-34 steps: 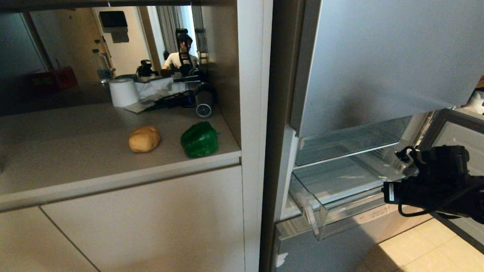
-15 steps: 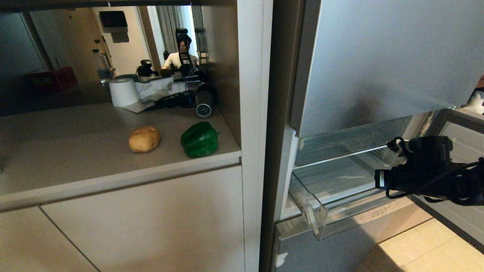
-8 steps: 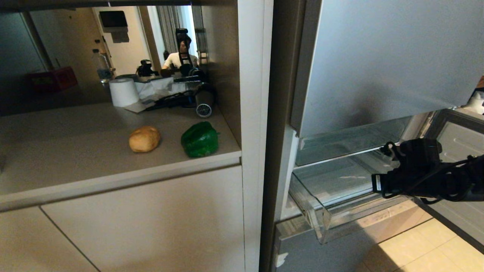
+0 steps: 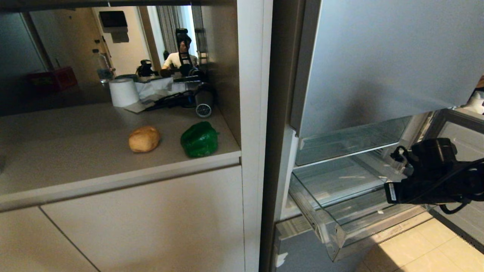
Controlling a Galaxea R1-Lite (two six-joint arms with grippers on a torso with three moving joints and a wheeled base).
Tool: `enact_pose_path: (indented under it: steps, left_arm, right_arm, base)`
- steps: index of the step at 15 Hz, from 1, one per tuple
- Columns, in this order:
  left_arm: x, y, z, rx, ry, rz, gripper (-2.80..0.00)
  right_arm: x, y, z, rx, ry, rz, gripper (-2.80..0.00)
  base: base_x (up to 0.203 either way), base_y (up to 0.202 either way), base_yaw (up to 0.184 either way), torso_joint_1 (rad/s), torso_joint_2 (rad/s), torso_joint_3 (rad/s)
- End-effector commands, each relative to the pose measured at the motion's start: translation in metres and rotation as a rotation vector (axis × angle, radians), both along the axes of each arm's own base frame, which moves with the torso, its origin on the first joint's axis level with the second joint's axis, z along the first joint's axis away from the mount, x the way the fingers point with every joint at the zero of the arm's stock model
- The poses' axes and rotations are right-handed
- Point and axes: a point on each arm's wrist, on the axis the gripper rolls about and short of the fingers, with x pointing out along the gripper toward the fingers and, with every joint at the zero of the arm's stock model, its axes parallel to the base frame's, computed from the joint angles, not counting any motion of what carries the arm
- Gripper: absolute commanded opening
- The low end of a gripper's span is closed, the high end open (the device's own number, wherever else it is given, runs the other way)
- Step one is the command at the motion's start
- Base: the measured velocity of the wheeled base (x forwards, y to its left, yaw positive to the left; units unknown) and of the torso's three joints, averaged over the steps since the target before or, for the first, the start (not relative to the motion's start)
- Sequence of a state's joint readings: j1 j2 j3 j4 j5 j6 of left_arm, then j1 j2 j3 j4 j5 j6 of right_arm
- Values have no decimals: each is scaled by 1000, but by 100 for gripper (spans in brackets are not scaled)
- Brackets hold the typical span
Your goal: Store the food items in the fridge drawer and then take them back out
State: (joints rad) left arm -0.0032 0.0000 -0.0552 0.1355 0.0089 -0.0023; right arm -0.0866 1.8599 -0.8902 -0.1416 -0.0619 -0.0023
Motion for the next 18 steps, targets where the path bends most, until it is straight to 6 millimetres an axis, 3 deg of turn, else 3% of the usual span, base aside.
enact_pose_path:
  steps: [1, 5, 15, 18]
  left_arm:
    - [0, 0, 0, 0, 1, -1, -280]
    - [0, 0, 0, 0, 1, -1, -280]
    - [0, 0, 0, -1, 1, 0, -280]
    - [0, 0, 0, -1, 1, 0, -280]
  right_arm:
    - [-16, -1, 11, -2, -2, -7, -280]
    - [-28, -9, 8, -15, 23, -22, -280]
    - [-74, -8, 8, -27, 70, -21, -280]
    - [-75, -5, 16, -24, 18, -6, -280]
  base:
    - [0, 0, 0, 0, 0, 0]
    - [0, 0, 0, 0, 0, 0]
    - [0, 0, 0, 0, 0, 0]
    - [0, 0, 0, 0, 0, 0]
